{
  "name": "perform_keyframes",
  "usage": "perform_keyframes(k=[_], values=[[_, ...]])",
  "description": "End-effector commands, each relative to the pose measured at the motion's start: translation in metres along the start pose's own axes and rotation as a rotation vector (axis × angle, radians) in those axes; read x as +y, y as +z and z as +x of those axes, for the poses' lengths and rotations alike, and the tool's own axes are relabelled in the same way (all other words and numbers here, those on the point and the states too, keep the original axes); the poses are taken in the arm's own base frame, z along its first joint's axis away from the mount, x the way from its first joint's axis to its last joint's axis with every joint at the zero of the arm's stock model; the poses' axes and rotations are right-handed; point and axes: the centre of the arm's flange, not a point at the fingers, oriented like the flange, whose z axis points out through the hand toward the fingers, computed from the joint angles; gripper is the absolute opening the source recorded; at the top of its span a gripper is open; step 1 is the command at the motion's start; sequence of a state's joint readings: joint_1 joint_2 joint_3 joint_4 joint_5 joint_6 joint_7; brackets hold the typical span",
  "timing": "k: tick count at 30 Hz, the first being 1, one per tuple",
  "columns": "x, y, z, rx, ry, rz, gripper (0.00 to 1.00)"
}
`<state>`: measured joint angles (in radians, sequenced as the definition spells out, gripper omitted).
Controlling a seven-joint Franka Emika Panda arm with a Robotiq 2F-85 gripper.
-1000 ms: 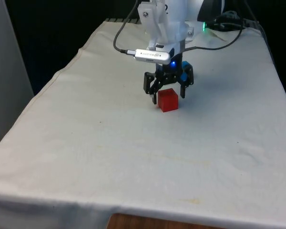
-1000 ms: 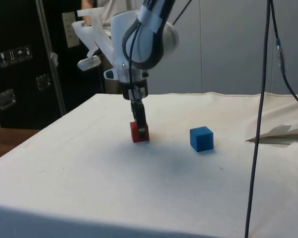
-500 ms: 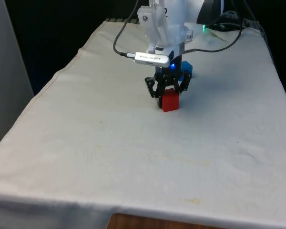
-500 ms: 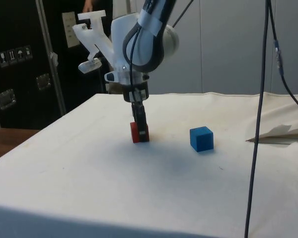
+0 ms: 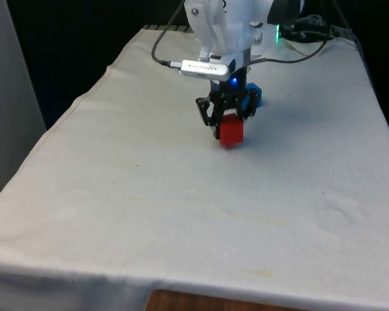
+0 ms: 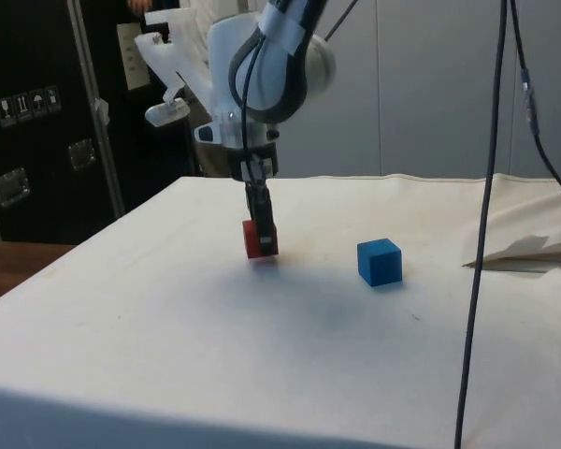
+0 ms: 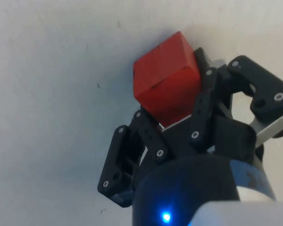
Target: Stack the two cubes.
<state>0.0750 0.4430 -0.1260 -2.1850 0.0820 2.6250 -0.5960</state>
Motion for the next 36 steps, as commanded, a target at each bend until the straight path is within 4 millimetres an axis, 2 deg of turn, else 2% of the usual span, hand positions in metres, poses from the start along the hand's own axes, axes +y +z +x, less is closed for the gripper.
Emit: perform_keyframes(k=[1,6,16,17,24,36], values=[[0.0,-0.007,-0.004,-0.002,-0.002,-0.001,0.0],[0.0,-0.029,-0.012,0.004,0.002,0.005,0.0],[0.002,-0.057,-0.02,0.009,0.002,0.019,0.0],[0.003,-0.053,-0.018,0.007,0.005,0.016,0.0],[0.001,-0.079,-0.027,0.012,-0.002,0.034,0.0],[-0.003,-0.103,-0.042,0.015,-0.013,0.046,0.0]])
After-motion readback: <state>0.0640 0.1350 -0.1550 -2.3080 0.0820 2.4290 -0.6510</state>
